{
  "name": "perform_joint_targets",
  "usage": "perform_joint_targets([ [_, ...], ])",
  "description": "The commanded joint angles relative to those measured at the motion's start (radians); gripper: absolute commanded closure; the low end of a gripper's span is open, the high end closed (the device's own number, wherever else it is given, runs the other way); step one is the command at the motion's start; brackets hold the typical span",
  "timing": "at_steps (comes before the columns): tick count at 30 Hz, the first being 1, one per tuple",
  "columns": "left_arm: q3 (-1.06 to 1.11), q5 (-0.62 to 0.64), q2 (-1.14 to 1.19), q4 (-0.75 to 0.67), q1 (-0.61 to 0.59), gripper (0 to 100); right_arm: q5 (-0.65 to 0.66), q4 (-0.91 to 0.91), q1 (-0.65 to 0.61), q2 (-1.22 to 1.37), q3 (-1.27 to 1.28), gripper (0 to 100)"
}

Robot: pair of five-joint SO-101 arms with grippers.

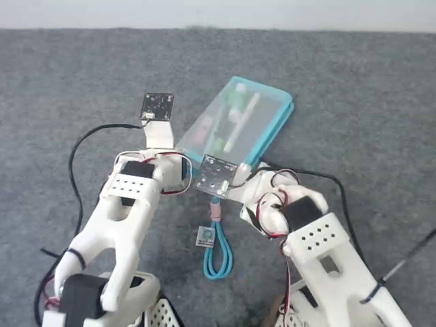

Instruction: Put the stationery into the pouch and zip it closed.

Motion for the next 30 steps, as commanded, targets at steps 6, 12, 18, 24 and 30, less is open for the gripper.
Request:
perform_joint_targets([
  [6, -0.058, -0.009, -0.031, 0.012, 0.003, 99, 0.055, -0.406, -0.013, -0.030, 0.137, 71.8],
  [12, -0.058, -0.009, -0.029, 0.012, 0.005, 99, 0.069, -0.409, -0.050, -0.030, 0.137, 79.5],
  [18, -0.053, -0.009, -0.028, 0.014, 0.026, 99, 0.078, -0.420, -0.124, -0.030, 0.130, 99.5],
  [24, -0.051, -0.011, -0.032, 0.048, 0.072, 99, -0.014, -0.446, -0.102, -0.012, 0.133, 90.7],
  [30, -0.050, -0.049, -0.032, 0.048, 0.078, 99, -0.028, -0.455, -0.102, 0.093, 0.129, 86.1],
])
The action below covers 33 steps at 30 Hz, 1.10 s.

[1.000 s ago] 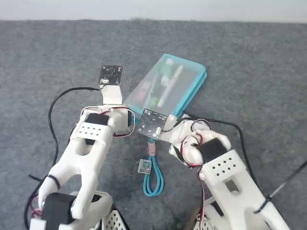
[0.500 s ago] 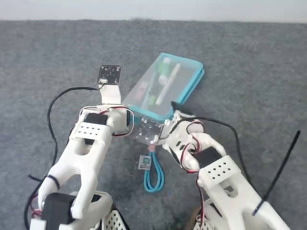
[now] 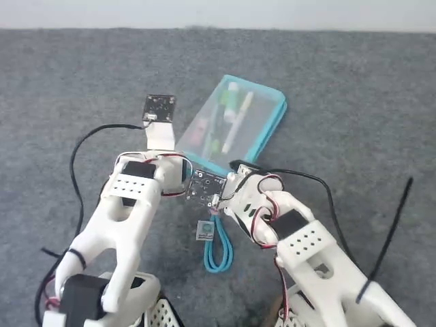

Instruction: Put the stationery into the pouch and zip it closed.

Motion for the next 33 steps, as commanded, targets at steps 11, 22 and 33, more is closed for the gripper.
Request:
perform_joint_targets([
  [11, -0.047, -0.064, -0.032, 0.014, 0.046, 99, -0.021, -0.217, 0.091, 0.183, -0.020, 97.2],
  [22, -0.056, -0.064, -0.031, 0.020, 0.038, 99, 0.094, 0.257, 0.044, -0.016, -0.015, 89.9],
  [33, -0.054, -0.066, -0.032, 0.026, 0.046, 99, -0.066, 0.282, -0.008, -0.302, -0.015, 99.1],
])
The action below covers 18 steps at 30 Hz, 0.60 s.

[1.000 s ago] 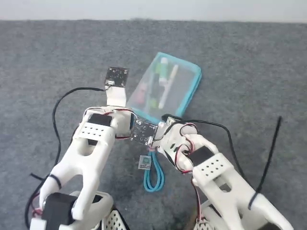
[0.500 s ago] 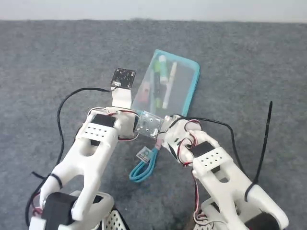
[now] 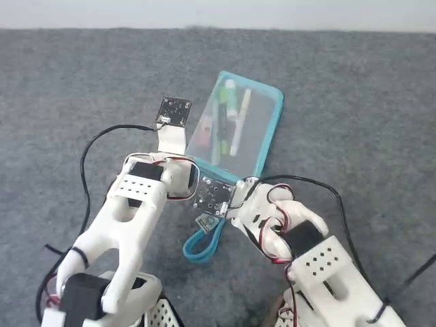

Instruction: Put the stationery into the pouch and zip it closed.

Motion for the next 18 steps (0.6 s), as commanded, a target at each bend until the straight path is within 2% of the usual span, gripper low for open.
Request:
perform_joint_targets([
  [1, -0.056, -0.009, -0.032, 0.006, 0.006, 99, -0.023, -0.007, -0.005, -0.031, -0.012, 99.1],
  [4, -0.051, -0.009, -0.032, 0.006, 0.005, 99, -0.021, 0.096, 0.021, -0.030, -0.011, 98.3],
  [7, -0.054, -0.009, -0.032, 0.008, 0.006, 99, -0.064, 0.170, 0.028, -0.028, -0.008, 91.8],
  [11, -0.056, -0.009, -0.032, 0.008, 0.008, 99, -0.247, 0.159, 0.027, -0.028, -0.009, 83.1],
  [15, -0.050, -0.009, -0.032, 0.008, 0.008, 99, -0.270, 0.134, 0.027, -0.012, -0.011, 82.8],
  [18, -0.050, -0.009, -0.032, 0.008, 0.008, 99, -0.347, 0.104, 0.028, 0.076, -0.015, 82.8],
])
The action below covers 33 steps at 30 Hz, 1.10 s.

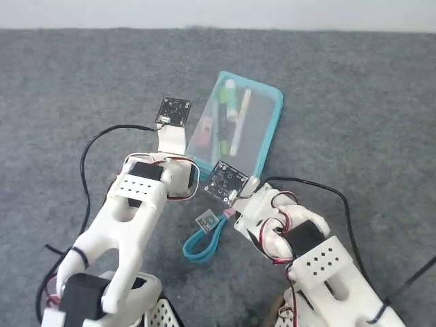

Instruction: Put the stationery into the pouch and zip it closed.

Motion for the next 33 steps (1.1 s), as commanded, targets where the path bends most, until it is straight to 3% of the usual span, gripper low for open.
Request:
perform_joint_targets([
  [1, -0.050, -0.009, -0.032, 0.008, 0.008, 99, -0.104, -0.073, 0.015, 0.104, -0.017, 82.8],
  [5, -0.050, -0.009, -0.031, 0.008, 0.008, 99, -0.256, -0.139, 0.038, 0.298, -0.109, 82.9],
  [11, -0.050, -0.009, -0.032, 0.008, 0.006, 99, -0.514, -0.093, 0.087, 0.556, -0.304, 82.9],
  [18, -0.054, -0.011, -0.032, 0.008, 0.006, 99, -0.775, -0.101, 0.084, 0.725, -0.388, 82.8],
  [23, -0.054, -0.029, -0.028, 0.005, 0.006, 99, -0.778, -0.099, 0.096, 0.725, -0.413, 84.5],
  [26, -0.053, -0.032, -0.026, 0.002, 0.006, 99, -0.764, -0.113, 0.088, 0.725, -0.423, 94.4],
  [28, -0.053, -0.032, -0.026, 0.002, 0.006, 99, -0.683, -0.125, 0.085, 0.725, -0.427, 99.8],
  [33, -0.053, -0.032, -0.025, 0.002, 0.006, 99, -0.618, -0.079, 0.067, 0.720, -0.431, 99.2],
])
